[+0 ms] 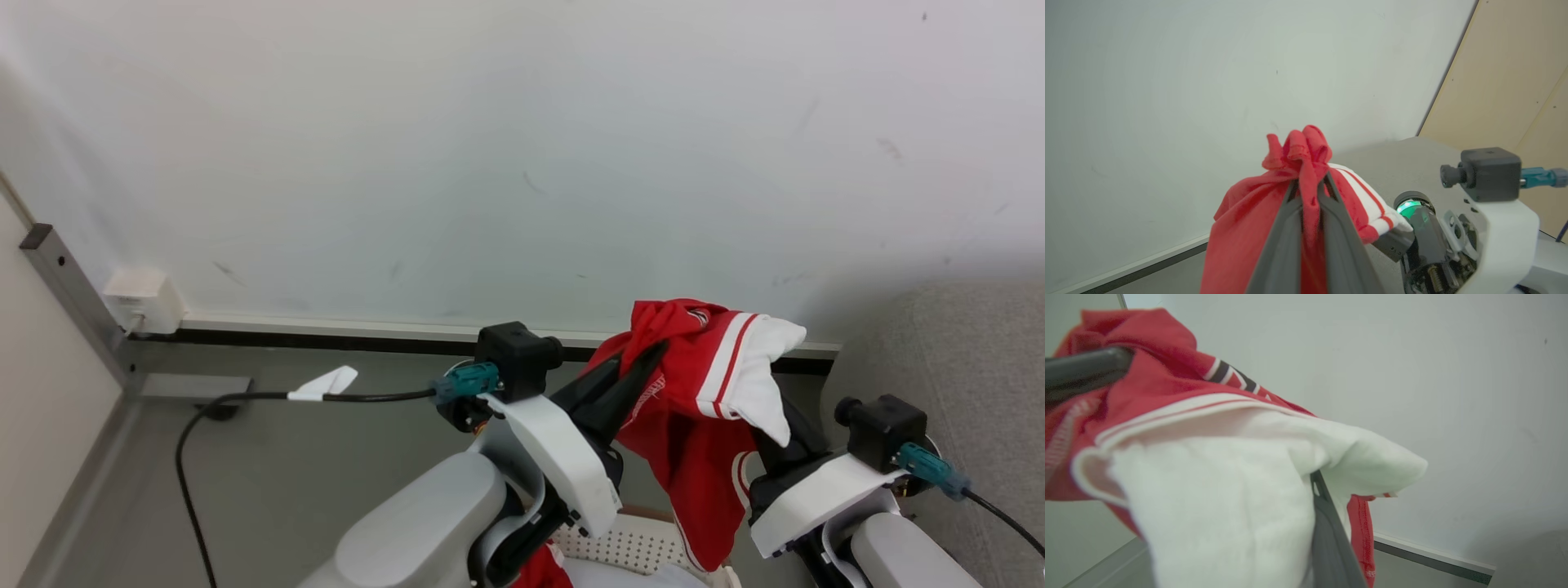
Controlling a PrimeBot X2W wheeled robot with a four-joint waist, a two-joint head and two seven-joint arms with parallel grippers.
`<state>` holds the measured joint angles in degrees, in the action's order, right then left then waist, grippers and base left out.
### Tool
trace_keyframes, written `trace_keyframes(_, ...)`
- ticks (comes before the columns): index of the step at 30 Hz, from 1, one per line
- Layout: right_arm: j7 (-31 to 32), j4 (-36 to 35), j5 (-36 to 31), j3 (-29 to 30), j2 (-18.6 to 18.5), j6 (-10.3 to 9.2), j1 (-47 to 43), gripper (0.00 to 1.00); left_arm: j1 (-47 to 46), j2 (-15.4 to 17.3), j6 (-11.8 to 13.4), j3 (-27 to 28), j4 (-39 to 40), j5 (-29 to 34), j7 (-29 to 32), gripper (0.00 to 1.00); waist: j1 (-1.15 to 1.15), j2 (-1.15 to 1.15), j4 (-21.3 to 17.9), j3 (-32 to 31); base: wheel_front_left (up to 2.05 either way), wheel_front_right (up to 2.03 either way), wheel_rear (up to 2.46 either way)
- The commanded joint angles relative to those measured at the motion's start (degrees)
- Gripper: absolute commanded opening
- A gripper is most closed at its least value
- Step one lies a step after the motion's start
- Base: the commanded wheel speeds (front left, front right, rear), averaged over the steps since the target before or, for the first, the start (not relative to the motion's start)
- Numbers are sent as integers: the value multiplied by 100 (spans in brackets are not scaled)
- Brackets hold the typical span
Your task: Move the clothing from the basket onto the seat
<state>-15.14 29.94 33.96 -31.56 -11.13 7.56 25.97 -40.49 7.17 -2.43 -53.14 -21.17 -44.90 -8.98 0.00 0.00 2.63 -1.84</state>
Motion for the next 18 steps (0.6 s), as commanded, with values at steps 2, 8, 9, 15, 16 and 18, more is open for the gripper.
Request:
trace_keyframes(2,1,-302,7,258,-67,-14,-211,0,141,91,73,2,59,-36,-65,0,0,0,-186,64,0,0,0)
trace_keyframes(8,-1,-697,-106,625,-149,-14,-341,0,313,173,112,-60,253,-2,-118,100,0,0,-643,179,0,0,0)
trace_keyframes(9,-1,-739,-139,681,-181,-14,-330,0,339,195,131,-78,288,21,-133,100,0,0,-729,202,0,0,0)
trace_keyframes(15,-1,-899,-231,931,-331,-14,-244,0,380,324,234,-117,475,161,-183,100,0,0,-1357,392,0,0,0)
trace_keyframes(16,-1,-944,-132,1017,-316,-14,-247,0,366,343,218,-138,494,201,-198,100,0,0,-1457,426,0,0,0)
trace_keyframes(18,-1,-1023,-131,1068,-385,-14,-217,0,316,422,219,-148,556,313,-274,100,0,0,-1696,496,0,0,0)
